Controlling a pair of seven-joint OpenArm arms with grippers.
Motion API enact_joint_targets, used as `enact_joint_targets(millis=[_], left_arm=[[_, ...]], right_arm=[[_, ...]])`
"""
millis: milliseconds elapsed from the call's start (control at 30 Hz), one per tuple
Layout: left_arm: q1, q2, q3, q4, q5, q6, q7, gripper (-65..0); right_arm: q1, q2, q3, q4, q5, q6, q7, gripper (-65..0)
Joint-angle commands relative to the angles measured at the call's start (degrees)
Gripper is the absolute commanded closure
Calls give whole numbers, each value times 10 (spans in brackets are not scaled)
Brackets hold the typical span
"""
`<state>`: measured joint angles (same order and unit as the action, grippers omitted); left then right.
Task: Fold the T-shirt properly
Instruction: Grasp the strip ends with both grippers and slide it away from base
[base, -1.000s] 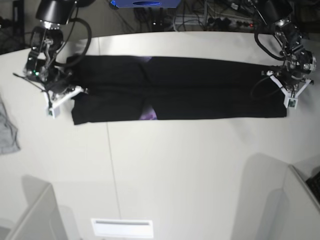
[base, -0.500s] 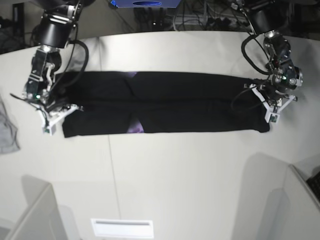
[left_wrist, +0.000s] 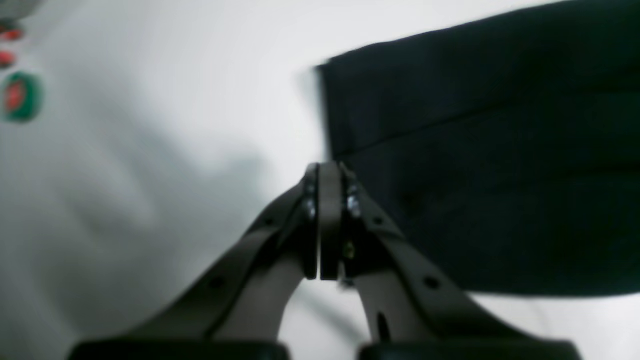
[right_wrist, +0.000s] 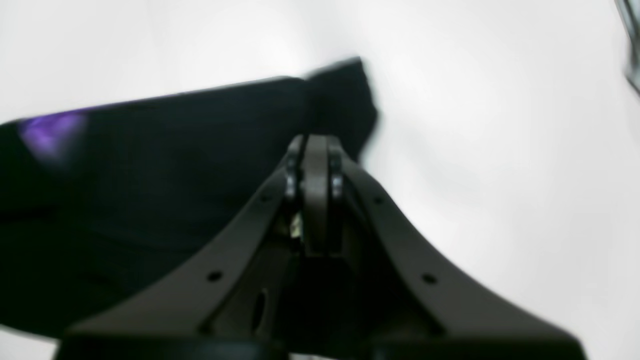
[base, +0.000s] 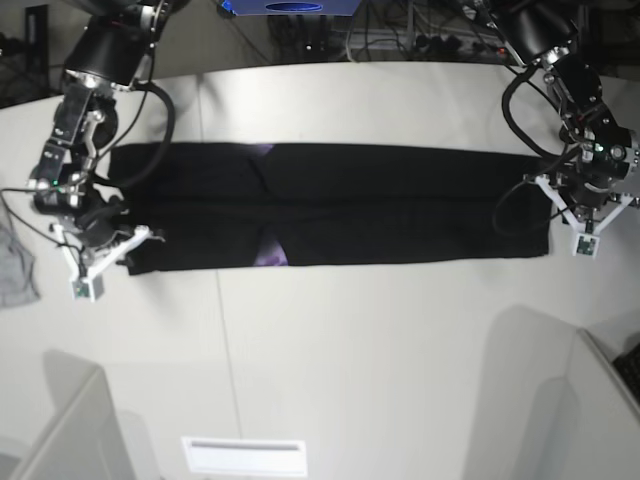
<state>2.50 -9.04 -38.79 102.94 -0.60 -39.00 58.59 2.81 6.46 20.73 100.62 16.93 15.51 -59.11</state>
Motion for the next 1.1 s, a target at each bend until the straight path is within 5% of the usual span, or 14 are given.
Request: enact_joint_targets(millis=[0, 200, 333, 467, 800, 1067], left_arm=[[-7, -8, -12, 15, -25, -10, 1, 0], [4, -10, -94, -12, -161, -10, 4, 0], [0, -11, -117, -70, -191, -10, 3, -357], [-15, -11, -115, -120, -190, -10, -13, -566], [-32, -37, -40, -254, -187, -10, -90, -513], [-33, -37, -36, -305, -187, -10, -106, -323]], right_arm=[[0, 6, 0, 19, 9, 4, 3, 0], [-46, -16, -3, 56, 29, 4, 4, 0], [-67, -31, -4, 62, 30, 6, 7, 0], [-77, -40, -4, 62, 30, 6, 8, 0], [-84, -43, -4, 64, 30, 7, 6, 0], [-84, -43, -4, 64, 30, 7, 7, 0]])
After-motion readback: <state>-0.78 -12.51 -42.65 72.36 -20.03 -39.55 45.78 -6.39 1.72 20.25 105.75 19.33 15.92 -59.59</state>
